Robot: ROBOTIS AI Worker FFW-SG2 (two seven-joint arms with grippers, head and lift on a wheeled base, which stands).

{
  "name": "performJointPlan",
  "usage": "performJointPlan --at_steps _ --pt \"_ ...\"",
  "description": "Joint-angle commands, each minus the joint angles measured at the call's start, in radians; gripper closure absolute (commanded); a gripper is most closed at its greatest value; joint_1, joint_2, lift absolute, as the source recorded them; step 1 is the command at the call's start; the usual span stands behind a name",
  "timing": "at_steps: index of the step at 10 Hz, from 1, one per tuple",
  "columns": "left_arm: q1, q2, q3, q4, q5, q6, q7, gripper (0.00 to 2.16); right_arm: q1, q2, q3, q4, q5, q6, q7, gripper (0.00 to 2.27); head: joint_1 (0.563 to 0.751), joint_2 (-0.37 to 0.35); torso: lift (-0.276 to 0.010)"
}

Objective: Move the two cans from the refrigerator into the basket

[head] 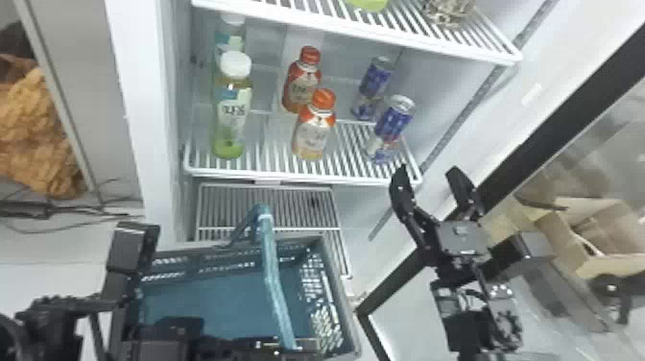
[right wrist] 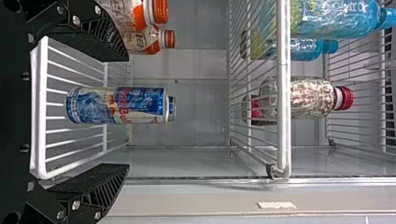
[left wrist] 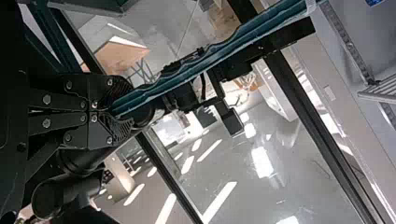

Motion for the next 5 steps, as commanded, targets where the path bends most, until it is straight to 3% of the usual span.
performJointPlan --at_steps 1,5 --pt "0.000 -0.001 0.002 0.000 0.000 0.000 0.000 1.19 -0.022 0.000 0.004 0.019 0.001 0.000 0.000 0.21 0.695 -0.350 -0.266" --pt "-0.005 0.000 -0.002 0.002 0.000 -0.002 0.000 1.19 -0.118 -0.016 0.032 0.105 0.003 0.000 0.000 0.21 0.695 -0.350 -0.266"
